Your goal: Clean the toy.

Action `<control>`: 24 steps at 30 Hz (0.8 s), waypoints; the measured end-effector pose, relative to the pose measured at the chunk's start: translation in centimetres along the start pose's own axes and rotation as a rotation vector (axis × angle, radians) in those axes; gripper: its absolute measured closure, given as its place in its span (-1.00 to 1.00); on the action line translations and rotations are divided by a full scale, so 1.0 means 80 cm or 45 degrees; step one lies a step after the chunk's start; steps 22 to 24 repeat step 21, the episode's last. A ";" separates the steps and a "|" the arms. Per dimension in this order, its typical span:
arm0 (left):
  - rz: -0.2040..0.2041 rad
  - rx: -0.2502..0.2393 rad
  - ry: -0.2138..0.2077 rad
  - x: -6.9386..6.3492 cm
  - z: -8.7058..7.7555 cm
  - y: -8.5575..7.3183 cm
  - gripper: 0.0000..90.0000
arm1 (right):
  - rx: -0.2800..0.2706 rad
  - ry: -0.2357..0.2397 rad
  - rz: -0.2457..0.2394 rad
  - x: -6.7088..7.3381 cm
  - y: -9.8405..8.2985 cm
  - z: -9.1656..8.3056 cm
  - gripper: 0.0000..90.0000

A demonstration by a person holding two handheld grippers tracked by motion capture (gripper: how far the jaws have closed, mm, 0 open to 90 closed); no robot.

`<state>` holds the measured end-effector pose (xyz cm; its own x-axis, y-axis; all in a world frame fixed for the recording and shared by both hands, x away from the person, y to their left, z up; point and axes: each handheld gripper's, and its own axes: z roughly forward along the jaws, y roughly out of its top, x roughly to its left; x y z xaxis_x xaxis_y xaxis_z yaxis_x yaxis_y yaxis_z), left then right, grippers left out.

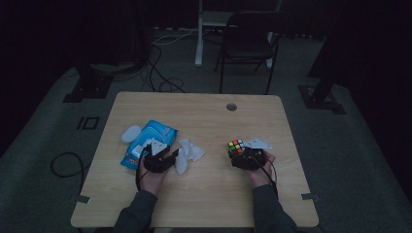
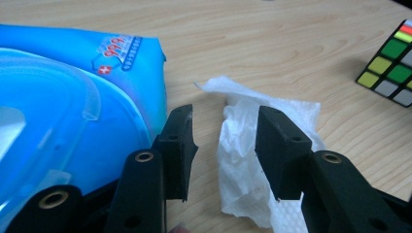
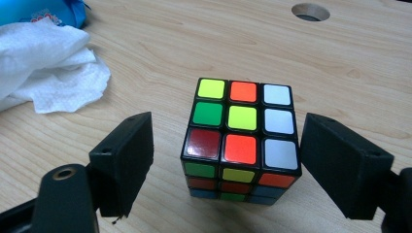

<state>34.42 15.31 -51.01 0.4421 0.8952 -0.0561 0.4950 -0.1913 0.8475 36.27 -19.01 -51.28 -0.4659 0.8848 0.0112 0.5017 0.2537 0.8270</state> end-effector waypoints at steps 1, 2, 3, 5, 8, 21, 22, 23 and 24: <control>0.001 -0.005 -0.001 0.000 -0.002 0.001 0.30 | -0.001 0.000 0.002 0.000 0.000 0.000 -0.55; 0.004 -0.008 -0.004 0.000 -0.005 0.002 0.29 | -0.005 0.000 0.002 0.000 0.001 -0.001 -0.55; 0.006 -0.014 -0.004 0.001 -0.007 0.003 0.29 | -0.008 -0.002 0.001 0.000 0.001 -0.002 -0.56; 0.010 -0.024 -0.007 0.001 -0.011 0.004 0.28 | -0.018 -0.005 0.002 -0.001 0.002 -0.003 -0.58; 0.010 -0.034 -0.011 0.002 -0.017 0.006 0.26 | -0.027 -0.011 0.011 -0.004 0.003 -0.006 -0.60; 0.018 -0.027 -0.032 0.005 -0.026 0.012 0.23 | -0.057 -0.026 0.031 -0.009 0.007 -0.013 -0.62; 0.018 -0.027 -0.032 0.005 -0.026 0.012 0.23 | -0.057 -0.026 0.031 -0.009 0.007 -0.013 -0.62; 0.018 -0.027 -0.032 0.005 -0.026 0.012 0.23 | -0.057 -0.026 0.031 -0.009 0.007 -0.013 -0.62; 0.018 -0.027 -0.032 0.005 -0.026 0.012 0.23 | -0.057 -0.026 0.031 -0.009 0.007 -0.013 -0.62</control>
